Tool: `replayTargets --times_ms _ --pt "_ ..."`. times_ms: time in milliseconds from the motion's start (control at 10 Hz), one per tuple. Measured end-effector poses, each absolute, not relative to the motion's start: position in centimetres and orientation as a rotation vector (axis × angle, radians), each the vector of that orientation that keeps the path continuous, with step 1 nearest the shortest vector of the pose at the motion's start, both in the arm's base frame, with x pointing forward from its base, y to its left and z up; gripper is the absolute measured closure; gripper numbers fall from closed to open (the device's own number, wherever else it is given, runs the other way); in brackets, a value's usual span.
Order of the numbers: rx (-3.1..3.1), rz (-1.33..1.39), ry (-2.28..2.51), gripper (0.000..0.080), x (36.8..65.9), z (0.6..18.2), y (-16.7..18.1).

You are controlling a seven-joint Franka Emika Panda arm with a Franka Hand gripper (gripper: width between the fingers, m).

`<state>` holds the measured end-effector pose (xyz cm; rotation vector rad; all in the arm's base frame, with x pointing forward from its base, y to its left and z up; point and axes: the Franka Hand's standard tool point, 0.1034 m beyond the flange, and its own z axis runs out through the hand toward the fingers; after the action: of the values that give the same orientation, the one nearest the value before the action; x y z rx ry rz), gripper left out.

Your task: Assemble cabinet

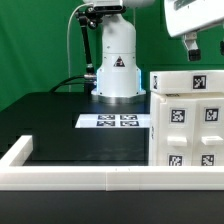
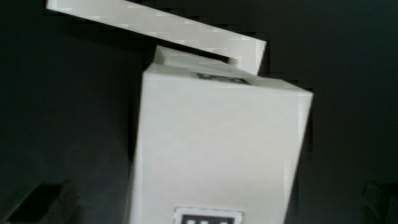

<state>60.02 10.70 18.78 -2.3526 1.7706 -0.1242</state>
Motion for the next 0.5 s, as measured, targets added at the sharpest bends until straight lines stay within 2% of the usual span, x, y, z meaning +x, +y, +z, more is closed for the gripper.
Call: replayTargets --times_ms 200,500 --pt "-2.599 -0.176 1.489 0.0003 60.8 18.4 11.0" --pt "-2.871 -0.226 0.921 0.0003 62.0 18.7 10.9"
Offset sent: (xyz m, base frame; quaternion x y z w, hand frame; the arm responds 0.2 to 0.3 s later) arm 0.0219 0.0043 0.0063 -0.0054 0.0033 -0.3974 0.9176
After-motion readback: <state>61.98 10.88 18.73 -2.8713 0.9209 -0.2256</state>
